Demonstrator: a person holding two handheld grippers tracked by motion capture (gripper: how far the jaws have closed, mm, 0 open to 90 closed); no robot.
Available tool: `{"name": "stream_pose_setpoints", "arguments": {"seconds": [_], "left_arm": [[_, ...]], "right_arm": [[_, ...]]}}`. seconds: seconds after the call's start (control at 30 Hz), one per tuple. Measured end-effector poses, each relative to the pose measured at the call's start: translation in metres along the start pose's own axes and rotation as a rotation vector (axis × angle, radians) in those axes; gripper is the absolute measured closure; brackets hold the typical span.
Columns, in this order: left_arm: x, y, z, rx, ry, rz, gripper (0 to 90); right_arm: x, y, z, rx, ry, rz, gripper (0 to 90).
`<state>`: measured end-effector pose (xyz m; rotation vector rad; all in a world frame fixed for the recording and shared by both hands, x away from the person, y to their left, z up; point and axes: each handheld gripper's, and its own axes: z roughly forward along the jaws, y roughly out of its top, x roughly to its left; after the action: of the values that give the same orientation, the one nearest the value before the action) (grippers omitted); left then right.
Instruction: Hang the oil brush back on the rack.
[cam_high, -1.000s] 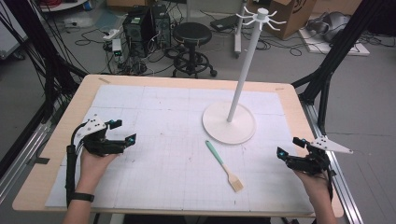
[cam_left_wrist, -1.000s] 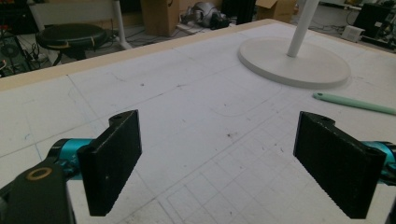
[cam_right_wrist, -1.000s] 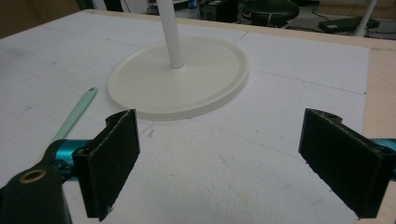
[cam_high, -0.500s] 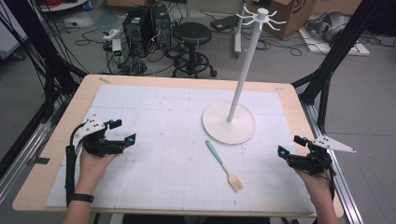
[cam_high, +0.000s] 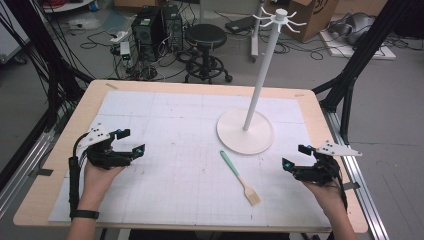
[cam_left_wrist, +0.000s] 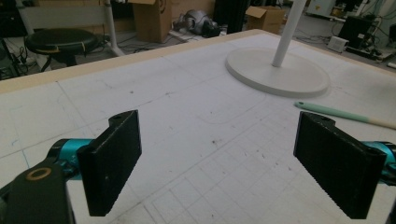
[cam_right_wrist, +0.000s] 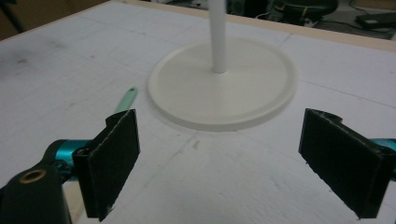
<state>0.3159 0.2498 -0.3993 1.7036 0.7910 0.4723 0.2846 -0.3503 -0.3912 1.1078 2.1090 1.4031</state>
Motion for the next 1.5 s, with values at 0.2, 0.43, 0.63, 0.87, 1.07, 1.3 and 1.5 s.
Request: {"name": "stream_pose_setpoints", "arguments": {"seconds": [0.2, 0.43, 0.63, 0.87, 1.07, 1.3, 1.5], "left_arm": [[-0.001, 0.0, 0.002, 0.004, -0.004, 0.013, 15.6], [0.0, 0.0, 0.0, -0.002, -0.004, 0.004, 15.6], [0.0, 0.0, 0.0, -0.001, -0.007, 0.002, 15.7], [0.0, 0.0, -0.001, -0.002, -0.007, 0.005, 15.6], [0.0, 0.0, 0.0, 0.003, -0.007, 0.004, 15.6], [0.001, -0.001, 0.001, 0.003, -0.008, 0.003, 15.7], [0.001, -0.001, 0.001, 0.003, -0.007, 0.0, 15.7]], "right_arm": [[0.02, 0.006, 0.024, 0.038, 0.053, -0.027, 11.6], [0.039, 0.006, 0.047, 0.1, 0.088, -0.05, 13.1], [0.054, 0.006, 0.066, 0.148, 0.113, -0.069, 14.8], [0.072, 0.004, 0.085, 0.212, 0.132, -0.096, 17.9], [0.079, -0.003, 0.094, 0.254, 0.139, -0.111, 25.3], [0.085, -0.01, 0.099, 0.299, 0.14, -0.126, 38.0], [0.089, -0.015, 0.102, 0.35, 0.142, -0.147, 49.9]]}}
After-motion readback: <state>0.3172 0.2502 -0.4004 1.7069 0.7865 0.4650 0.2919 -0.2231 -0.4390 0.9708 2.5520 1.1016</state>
